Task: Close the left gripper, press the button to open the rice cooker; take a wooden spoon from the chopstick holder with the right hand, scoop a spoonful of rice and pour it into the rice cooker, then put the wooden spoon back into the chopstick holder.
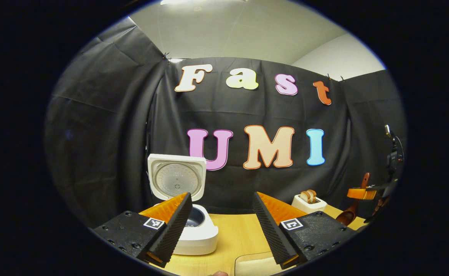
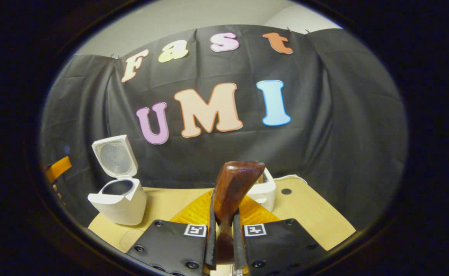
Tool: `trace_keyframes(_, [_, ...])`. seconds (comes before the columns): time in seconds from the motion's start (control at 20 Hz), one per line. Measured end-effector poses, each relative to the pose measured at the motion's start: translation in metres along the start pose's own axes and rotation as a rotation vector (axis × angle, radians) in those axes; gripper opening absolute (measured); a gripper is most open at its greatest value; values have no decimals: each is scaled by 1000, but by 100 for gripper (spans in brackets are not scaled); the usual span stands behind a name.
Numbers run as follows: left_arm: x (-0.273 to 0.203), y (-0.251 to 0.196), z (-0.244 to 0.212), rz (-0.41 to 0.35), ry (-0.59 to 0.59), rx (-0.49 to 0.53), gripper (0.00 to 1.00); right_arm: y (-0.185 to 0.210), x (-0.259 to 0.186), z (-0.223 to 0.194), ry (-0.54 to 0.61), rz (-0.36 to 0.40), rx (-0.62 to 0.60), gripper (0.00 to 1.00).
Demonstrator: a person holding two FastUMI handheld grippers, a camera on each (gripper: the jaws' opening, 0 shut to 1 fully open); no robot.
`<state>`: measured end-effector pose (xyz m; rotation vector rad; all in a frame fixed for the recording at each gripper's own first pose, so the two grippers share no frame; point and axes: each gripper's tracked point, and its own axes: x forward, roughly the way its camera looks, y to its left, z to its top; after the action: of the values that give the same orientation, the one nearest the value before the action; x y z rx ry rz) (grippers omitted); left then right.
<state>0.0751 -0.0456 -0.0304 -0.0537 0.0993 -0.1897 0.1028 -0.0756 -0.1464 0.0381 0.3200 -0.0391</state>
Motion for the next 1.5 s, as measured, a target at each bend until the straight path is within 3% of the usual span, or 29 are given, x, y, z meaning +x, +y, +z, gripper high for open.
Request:
trace_keyframes(0.25, [-3, -22, -4, -27, 17, 13, 94, -43, -24, -56, 79, -62, 72, 23])
trace_keyframes(0.55, [-8, -41, -2, -50, 17, 40, 93, -50, -36, -105, 159, -74, 136, 20])
trace_keyframes(1.0, [-12, -46, -3, -52, 20, 44, 94, -57, -40, -168, 265, -104, 124, 20])
trace_keyframes(1.25, [-13, -42, 0, -45, 14, 48, 94, -60, -45, -187, 306, -118, 91, 20])
trace_keyframes(1.4, [-13, -38, 0, -39, 13, 47, 90, -63, -45, -176, 279, -128, 61, 27])
trace_keyframes(1.45, [-13, -37, 1, -38, 12, 44, 93, -64, -45, -170, 268, -125, 57, 24])
trace_keyframes(1.5, [-14, -38, 1, -37, 11, 42, 93, -64, -46, -165, 255, -126, 54, 35])
